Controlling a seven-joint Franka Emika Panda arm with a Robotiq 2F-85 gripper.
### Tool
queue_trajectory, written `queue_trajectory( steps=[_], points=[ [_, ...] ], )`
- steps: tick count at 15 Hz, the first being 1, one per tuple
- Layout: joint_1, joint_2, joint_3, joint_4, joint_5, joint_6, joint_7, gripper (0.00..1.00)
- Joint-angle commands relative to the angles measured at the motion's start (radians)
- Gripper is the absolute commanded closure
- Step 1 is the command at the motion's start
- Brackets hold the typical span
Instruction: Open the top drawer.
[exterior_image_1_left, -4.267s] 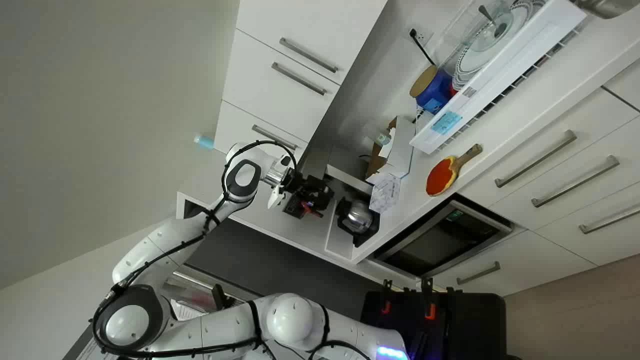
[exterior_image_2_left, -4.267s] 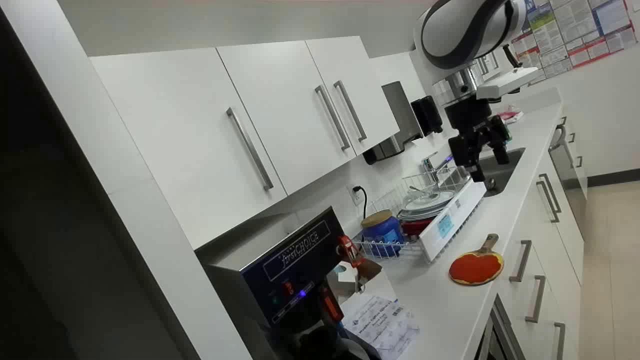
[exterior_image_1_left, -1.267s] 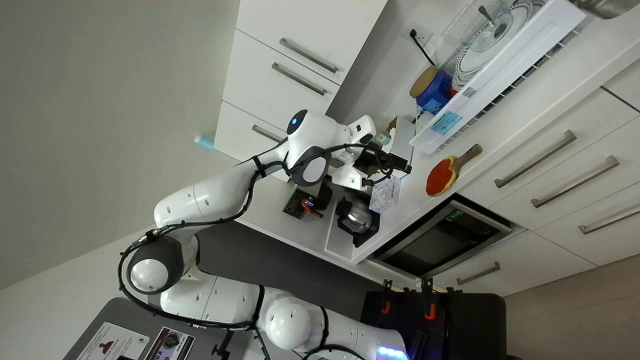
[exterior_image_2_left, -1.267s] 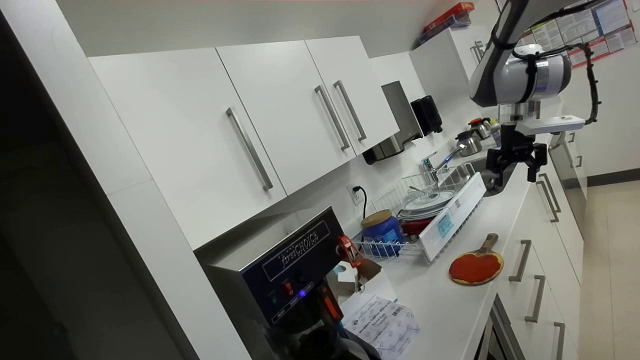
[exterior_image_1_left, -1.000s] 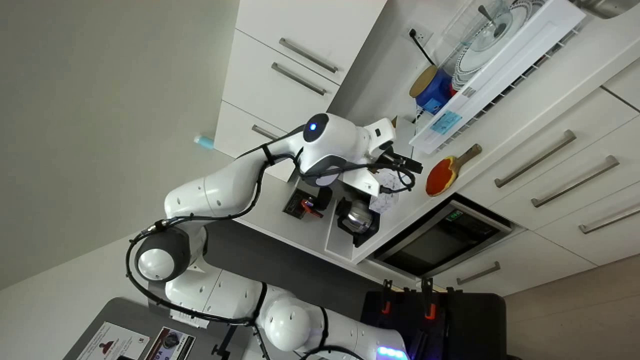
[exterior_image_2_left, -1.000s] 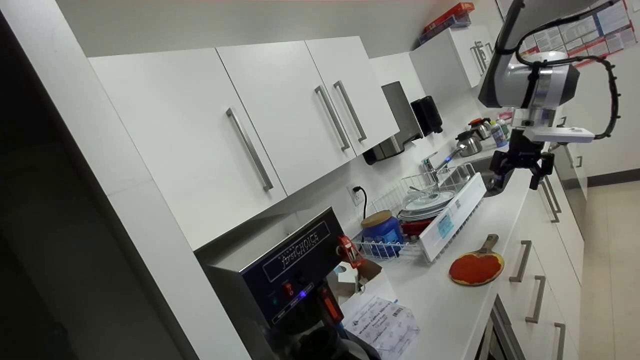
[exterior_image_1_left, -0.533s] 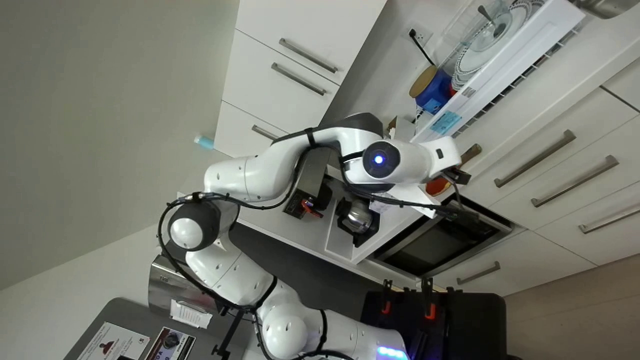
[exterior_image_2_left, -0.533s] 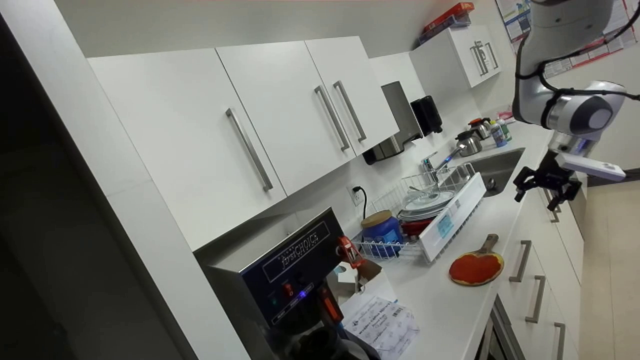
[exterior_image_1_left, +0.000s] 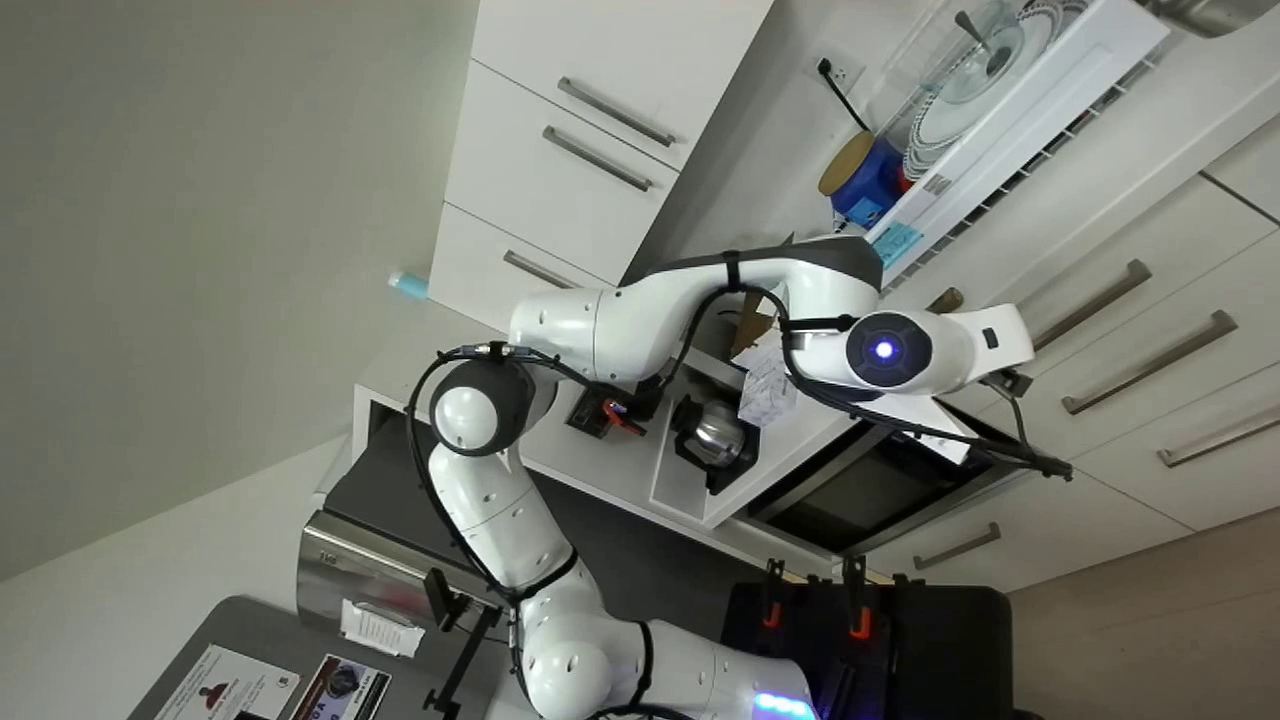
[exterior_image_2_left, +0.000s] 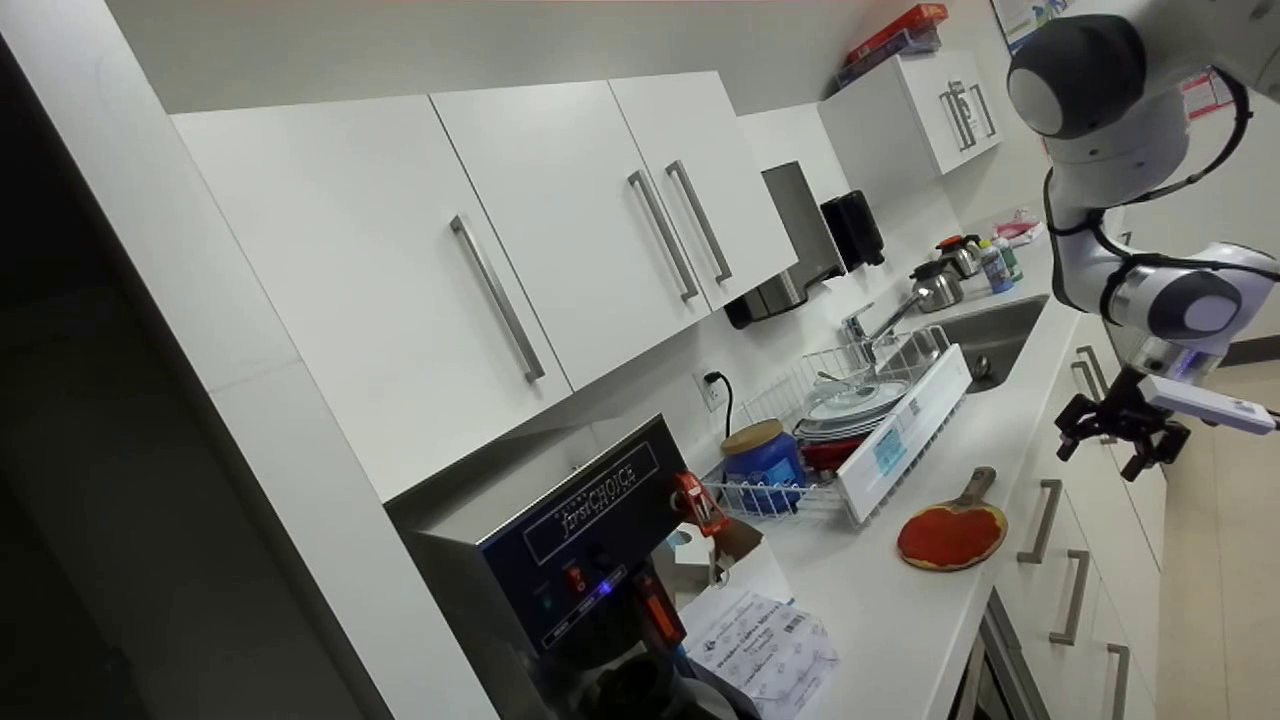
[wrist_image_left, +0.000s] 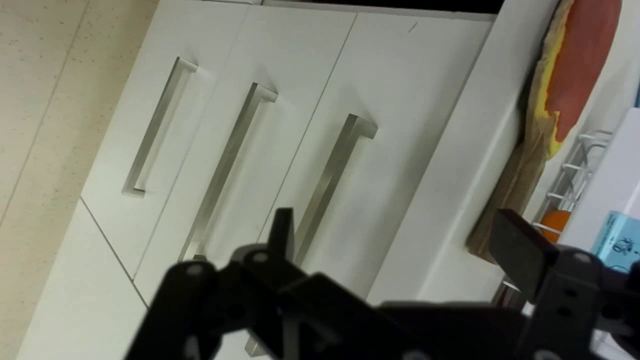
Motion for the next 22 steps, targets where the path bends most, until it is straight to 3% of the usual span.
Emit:
queue_trajectory(
  steps=[1,6,7,9,16,21,22],
  points=[
    [0.001,0.009,0.001,0.009,-0.002,-0.001,0.003,0.00],
    [-0.023,0.033,0.009,0.024,0.033,-0.014,-0.014,0.00],
    [-0.043,0.047,0.010,0.030,0.025,-0.056,-0.031,0.00],
    [-0.087,0.085,0.023,0.048,0.111,-0.099,-0.079,0.00],
    [-0.209,0.345,0.024,0.230,0.312,-0.402,-0.231,0.00],
    [-0.223,0.499,0.045,0.361,0.421,-0.474,-0.212,0.00],
    [-0.199,0.457,0.014,0.305,0.397,-0.460,-0.219,0.00]
  ],
)
